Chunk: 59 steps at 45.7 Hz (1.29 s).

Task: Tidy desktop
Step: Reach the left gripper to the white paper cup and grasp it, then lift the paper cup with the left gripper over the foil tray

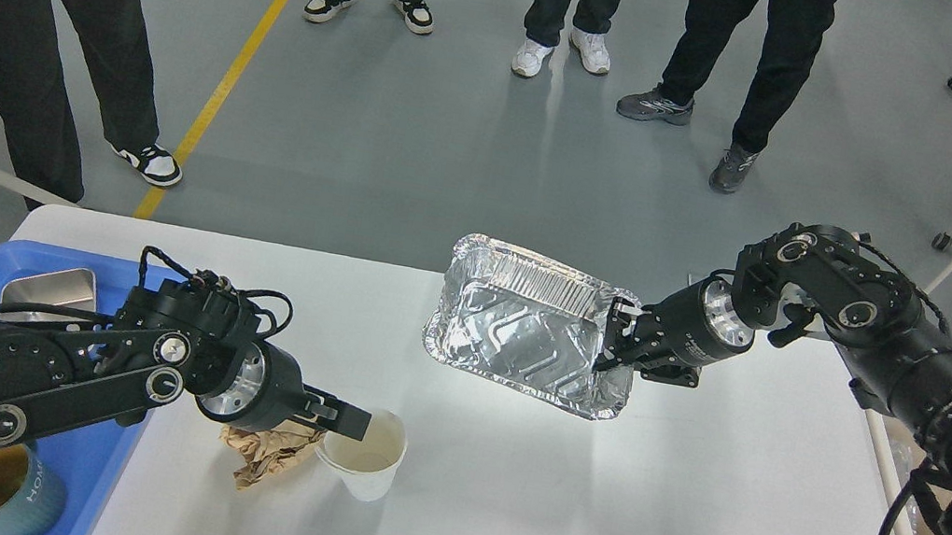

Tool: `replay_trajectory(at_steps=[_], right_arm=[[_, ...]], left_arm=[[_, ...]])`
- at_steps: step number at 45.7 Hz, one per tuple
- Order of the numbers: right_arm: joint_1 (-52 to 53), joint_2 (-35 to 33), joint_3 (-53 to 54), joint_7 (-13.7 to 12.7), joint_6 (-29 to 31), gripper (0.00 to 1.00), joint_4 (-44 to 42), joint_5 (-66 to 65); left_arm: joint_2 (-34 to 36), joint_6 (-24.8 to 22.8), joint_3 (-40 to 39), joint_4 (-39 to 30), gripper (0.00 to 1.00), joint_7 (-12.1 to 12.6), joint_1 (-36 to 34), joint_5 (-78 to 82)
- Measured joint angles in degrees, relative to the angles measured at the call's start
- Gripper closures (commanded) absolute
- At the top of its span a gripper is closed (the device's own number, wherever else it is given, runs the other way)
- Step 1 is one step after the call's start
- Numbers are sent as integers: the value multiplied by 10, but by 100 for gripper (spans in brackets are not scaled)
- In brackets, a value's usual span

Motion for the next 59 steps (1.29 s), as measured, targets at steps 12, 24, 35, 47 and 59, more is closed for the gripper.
replay_trajectory(at_steps=[12, 24, 35, 47, 59], right_arm=[[-1, 0, 0, 0, 0, 100, 5, 0], [-2, -1, 1, 0, 0, 100, 6, 0], [-6, -1, 1, 0, 0, 100, 6, 0], [-7, 0, 0, 0, 0, 100, 5, 0], [-8, 0, 0, 0, 0, 100, 5, 0]], left_arm=[[-29, 0, 7, 15, 34, 7, 2, 29], [-43, -4, 14, 26, 80, 11, 7, 49], [-44, -16, 41, 26, 95, 11, 1, 49], [-42, -31, 40, 25, 98, 10, -1, 46], [-36, -65, 29, 18, 99, 9, -1, 39]])
